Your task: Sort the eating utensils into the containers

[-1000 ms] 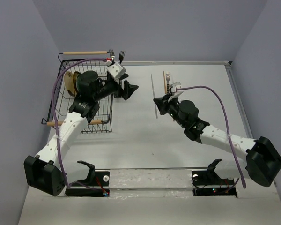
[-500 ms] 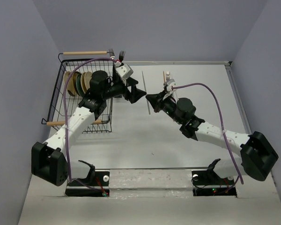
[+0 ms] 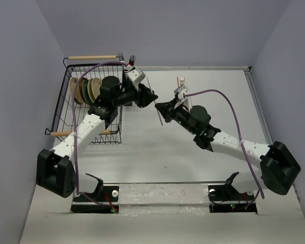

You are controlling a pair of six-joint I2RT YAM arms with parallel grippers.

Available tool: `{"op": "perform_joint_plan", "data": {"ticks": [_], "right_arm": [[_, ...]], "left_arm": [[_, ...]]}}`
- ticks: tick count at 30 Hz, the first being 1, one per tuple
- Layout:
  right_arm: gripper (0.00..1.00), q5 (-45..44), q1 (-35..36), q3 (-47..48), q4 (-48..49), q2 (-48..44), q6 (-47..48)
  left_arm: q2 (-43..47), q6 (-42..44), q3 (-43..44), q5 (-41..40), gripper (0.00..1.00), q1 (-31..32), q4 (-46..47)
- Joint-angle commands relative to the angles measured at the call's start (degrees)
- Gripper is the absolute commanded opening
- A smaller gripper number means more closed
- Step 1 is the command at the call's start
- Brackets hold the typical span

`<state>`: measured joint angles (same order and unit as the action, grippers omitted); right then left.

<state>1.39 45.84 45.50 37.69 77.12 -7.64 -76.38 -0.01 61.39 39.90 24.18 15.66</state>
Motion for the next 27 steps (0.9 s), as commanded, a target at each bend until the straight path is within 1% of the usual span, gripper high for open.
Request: {"op": "perform_joint_plan", "data": {"ticks": [1, 2, 4, 5, 7, 8, 9, 14, 15, 16, 17, 18, 19, 21, 22, 25, 27], "right_arm": [[0.0, 1.1, 0.6, 2.1, 2.8, -0.1, 1.2], [0.0, 1.2, 0.6, 2.1, 2.7, 0.0, 1.2], [0.0, 1.6, 0.6, 2.2, 2.7, 0.5, 1.3], [0.0, 1.7, 0.6, 2.3, 2.7, 0.7, 1.3], [0.0, 1.5, 0.6, 2.1, 2.9, 1.0, 1.2], [0.0, 1.3, 0.6, 1.9, 3.2, 1.2, 1.2], [0.0, 0.6, 0.6, 1.8, 3.4, 1.3, 1.3], [0.0, -1.3, 0.6, 1.8, 2.0, 1.5, 1.6], [0.07, -3.5, 0.6, 2.5, -0.3, 1.6, 1.8], [0.17, -3.7, 0.6, 2.8, -0.3, 1.6, 2.1], [0.29, -3.8, 0.6, 3.0, -1.9, 1.6, 2.4], [0.46, -3.8, 0.6, 2.9, -2.4, 1.5, 2.6], [0.5, -4.4, 0.6, 2.5, -2.6, 1.3, 2.6], [0.54, -5.2, 0.6, 1.8, -3.1, 0.8, 2.8], [0.56, -6.1, 0.6, 1.0, -3.2, 0.5, 2.8], [0.57, -7.0, 0.6, -0.3, -3.8, -0.2, 2.8], [0.57, -7.1, 0.6, -0.9, -4.0, -0.6, 2.8]], "left_arm": [[0.2, -1.4, 1.9, -0.5, 0.41, 0.3, 2.9], [0.3, -1.6, 1.9, -0.5, 0.34, 0.3, 3.0], [0.4, -1.7, 1.9, -0.3, 0.27, 0.3, 3.3], [0.5, -1.9, 1.7, 0.0, 0.2, 0.3, 3.4], [0.6, -2.1, 1.5, 0.7, 0.13, 0.3, 3.8], [0.7, -2.2, 1.2, 1.0, 0.04, 0.3, 3.9], [1.0, -2.1, 1.0, 1.1, 0.0, 0.3, 4.1], [2.4, 0.0, 0.0, -1.5, 0.0, 0.3, 4.4], [3.2, 3.2, 0.0, -4.0, 0.0, 0.3, 3.8], [3.9, 3.3, 0.3, -5.9, 0.0, 0.3, 3.1], [4.3, 6.5, 1.3, -7.8, 0.0, 0.3, 2.5], [5.8, 8.2, 1.6, -9.9, 0.0, 0.3, 1.3], [6.6, 9.8, 2.1, -14.8, 0.0, 0.3, 0.8], [9.0, 14.8, 3.2, -19.8, 0.0, 0.3, -0.4], [9.8, 16.3, 3.6, -24.4, 0.0, 0.3, -0.6], [12.6, 21.3, 4.3, -31.3, 0.0, 0.2, -0.4], [13.6, 22.9, 4.6, -33.4, 0.0, 0.2, 0.2]]}}
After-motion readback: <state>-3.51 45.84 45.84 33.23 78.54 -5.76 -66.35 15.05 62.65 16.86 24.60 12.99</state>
